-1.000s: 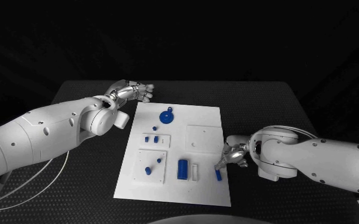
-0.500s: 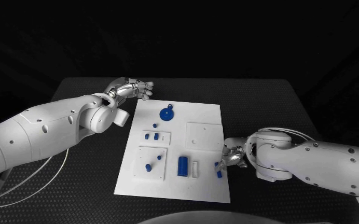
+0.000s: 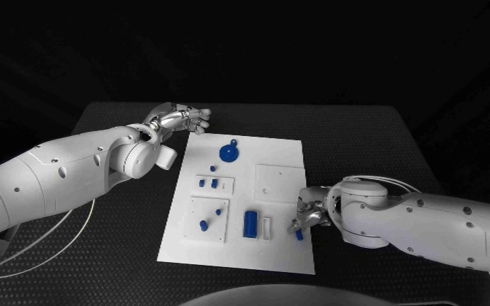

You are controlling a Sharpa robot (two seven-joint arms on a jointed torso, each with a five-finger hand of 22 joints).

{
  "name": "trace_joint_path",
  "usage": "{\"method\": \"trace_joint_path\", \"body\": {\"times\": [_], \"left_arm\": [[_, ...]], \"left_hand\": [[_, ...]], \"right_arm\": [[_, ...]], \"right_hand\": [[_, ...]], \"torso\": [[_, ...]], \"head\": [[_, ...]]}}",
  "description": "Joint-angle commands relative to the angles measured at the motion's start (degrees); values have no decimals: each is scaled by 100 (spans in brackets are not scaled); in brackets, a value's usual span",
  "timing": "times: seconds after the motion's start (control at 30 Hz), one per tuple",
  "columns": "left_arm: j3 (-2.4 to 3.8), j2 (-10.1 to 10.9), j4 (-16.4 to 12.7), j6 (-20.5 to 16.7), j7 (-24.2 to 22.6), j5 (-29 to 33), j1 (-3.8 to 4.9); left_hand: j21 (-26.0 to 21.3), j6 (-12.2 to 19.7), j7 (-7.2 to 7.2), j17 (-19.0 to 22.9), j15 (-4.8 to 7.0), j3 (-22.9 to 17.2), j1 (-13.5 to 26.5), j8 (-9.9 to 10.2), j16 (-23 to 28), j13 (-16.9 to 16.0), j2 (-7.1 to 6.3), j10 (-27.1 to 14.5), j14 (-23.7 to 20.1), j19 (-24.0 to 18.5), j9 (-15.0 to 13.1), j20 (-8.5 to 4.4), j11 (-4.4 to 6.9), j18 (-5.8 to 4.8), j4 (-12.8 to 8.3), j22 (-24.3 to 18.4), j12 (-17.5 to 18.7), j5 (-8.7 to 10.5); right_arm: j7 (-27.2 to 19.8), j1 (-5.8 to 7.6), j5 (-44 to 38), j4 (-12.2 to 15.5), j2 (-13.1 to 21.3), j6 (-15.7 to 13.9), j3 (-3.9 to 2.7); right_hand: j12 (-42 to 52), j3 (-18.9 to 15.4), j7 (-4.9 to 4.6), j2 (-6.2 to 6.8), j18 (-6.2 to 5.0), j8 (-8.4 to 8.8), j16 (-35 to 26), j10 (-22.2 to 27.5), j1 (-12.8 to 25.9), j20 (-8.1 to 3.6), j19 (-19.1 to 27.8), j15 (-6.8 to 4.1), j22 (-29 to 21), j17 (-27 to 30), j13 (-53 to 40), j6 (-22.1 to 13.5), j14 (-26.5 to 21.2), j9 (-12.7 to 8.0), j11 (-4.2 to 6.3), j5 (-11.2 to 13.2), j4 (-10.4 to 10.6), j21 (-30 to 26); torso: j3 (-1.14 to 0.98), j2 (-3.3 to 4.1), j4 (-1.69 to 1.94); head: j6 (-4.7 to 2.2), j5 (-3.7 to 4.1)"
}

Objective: Assemble the parts on the task board

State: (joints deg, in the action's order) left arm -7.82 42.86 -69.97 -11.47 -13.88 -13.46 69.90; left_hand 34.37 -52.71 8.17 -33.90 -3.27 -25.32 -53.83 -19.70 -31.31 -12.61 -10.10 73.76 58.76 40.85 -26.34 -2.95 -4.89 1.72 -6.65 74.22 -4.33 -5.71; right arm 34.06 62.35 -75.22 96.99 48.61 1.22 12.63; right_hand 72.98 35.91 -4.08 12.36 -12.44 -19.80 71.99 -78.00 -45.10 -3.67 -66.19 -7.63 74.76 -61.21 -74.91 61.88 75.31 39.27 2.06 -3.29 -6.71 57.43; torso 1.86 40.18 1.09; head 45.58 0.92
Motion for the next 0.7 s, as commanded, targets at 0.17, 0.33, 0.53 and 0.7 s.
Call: {"method": "trace_joint_path", "body": {"times": [0.17, 0.33, 0.53, 0.7], "left_arm": [[3, 7, -25, 82, -17, -11, 5], [3, 20, -42, 80, -8, -33, 5], [3, 24, -54, 75, 0, -53, 6], [3, 24, -65, 73, 10, -59, 6]], "left_hand": [[-21, 41, -1, -11, 9, 1, 50, -29, 40, 7, 3, -35, 30, -7, 5, 42, 0, 47, 34, 11, 13, 31], [-23, 42, -2, -15, 10, -1, 44, -28, 43, 7, 2, -36, 31, -8, 6, 42, 0, 48, 30, 13, 13, 33], [-25, 44, -2, -19, 10, -1, 39, -27, 47, 8, -2, -38, 31, -8, 7, 42, -1, 48, 26, 16, 14, 44], [-26, 46, -2, -21, 9, 0, 38, -27, 49, 9, -3, -39, 31, -7, 7, 42, -1, 48, 26, 18, 14, 50]], "right_arm": [[42, -204, -1080, -11, -140, 291, 94], [46, -237, -1322, -20, -192, 320, 102], [55, -251, -1368, -16, -218, 408, 107], [63, -257, -1129, -36, -217, 398, 108]], "right_hand": [[-34, 416, -15, 124, -256, 346, -27, 81, -358, -4, 11, -36, 4, -5, -69, -27, 0, -633, 5, 44, 14, 14], [-84, 529, -34, 28, -256, 355, -36, 102, -690, 30, 37, -10, 24, 1, -34, -30, 2, -646, -16, 19, -272, 32], [-112, 553, -42, -60, -256, 365, -44, 109, -813, 67, 52, 3, 29, 6, -16, -19, 5, -667, -24, -53, -452, 36], [-121, 556, -45, -173, -256, 371, -47, 106, -805, 90, 55, 8, 30, 8, -13, -7, 7, -686, -27, -219, -524, 39]], "torso": [[7, -9, 2], [10, -11, 3], [10, -13, 4], [11, -12, 2]], "head": [[39, -8], [52, -11], [67, -12], [58, -10]]}}
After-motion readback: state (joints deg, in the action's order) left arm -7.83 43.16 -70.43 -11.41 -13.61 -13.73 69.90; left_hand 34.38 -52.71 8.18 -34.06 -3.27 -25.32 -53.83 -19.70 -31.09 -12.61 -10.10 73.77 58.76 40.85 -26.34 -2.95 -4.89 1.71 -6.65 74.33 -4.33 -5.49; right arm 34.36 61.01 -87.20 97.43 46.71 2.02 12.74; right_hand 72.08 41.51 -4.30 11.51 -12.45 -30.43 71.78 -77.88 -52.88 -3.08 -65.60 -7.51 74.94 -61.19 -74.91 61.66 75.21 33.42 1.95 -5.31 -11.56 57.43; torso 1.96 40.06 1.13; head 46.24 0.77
